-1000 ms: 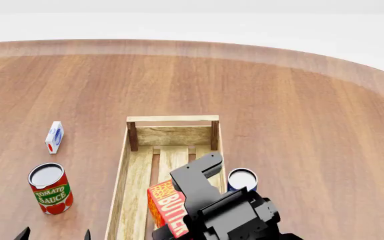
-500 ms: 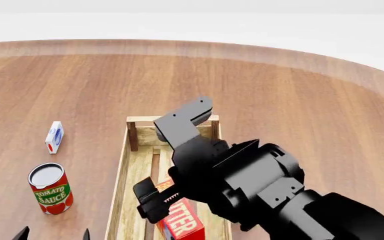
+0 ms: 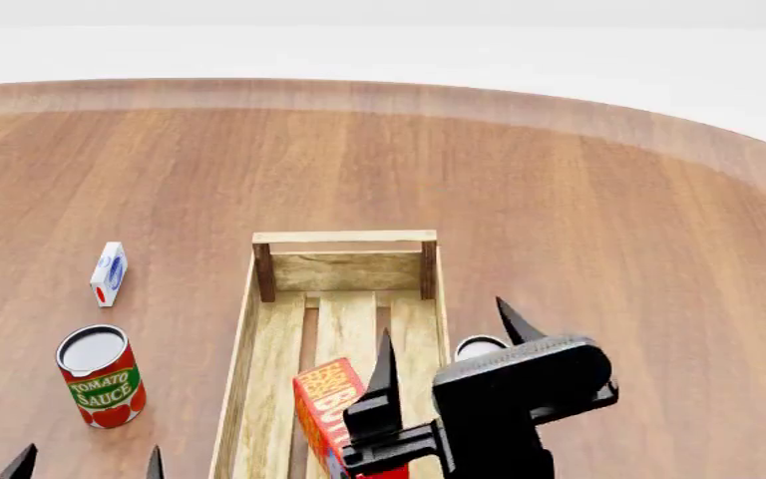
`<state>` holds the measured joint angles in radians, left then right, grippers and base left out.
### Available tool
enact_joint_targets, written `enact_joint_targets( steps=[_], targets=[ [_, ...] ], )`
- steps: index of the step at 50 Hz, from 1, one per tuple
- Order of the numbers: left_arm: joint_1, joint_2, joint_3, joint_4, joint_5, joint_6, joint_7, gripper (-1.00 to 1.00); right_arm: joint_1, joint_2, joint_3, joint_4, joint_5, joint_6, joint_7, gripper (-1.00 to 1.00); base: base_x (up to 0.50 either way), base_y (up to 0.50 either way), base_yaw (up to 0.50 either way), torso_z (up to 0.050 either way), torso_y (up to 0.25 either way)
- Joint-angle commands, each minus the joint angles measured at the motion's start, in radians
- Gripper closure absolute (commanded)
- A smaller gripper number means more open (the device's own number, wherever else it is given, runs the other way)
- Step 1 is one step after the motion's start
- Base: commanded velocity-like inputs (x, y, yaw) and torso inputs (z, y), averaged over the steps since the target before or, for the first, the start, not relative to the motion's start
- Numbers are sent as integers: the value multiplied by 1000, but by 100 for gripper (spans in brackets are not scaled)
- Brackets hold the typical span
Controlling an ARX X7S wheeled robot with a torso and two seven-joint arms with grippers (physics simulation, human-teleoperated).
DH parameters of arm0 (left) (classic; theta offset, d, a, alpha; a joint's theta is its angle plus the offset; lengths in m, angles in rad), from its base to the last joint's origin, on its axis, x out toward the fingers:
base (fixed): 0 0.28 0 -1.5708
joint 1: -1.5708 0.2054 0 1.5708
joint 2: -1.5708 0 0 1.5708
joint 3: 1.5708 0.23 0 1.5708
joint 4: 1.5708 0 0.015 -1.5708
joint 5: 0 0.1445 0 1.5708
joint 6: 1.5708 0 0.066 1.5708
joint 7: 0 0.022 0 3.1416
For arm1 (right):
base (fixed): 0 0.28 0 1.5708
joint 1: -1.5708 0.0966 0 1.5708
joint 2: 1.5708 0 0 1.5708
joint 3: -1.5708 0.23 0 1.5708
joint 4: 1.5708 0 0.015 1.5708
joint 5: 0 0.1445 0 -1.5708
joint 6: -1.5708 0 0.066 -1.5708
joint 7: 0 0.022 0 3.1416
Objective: Pick up the butter and put it in the tray.
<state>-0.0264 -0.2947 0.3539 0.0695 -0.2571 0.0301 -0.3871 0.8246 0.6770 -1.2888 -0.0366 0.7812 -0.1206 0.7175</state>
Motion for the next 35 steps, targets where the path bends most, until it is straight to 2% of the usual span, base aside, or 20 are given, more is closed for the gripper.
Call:
enact_joint_targets(
  steps=[1, 14, 22, 35],
  targets=[
    [16, -13, -3, 38, 23, 12, -26, -100, -200, 112, 12, -135, -208, -220, 208, -100, 0, 0, 0, 0, 0],
    [35, -23, 4, 54, 45, 41, -35, -100, -301, 119, 6, -130, -353, -281, 314, -100, 0, 0, 0, 0, 0],
    [51, -30, 7, 66, 56, 54, -41, -100, -351, 97, 2, -85, -400, -352, 328, -100, 0, 0, 0, 0, 0],
    [56, -34, 11, 76, 60, 58, -47, -100, -371, 106, -1, -117, -445, -351, 349, -100, 0, 0, 0, 0, 0]
  ],
)
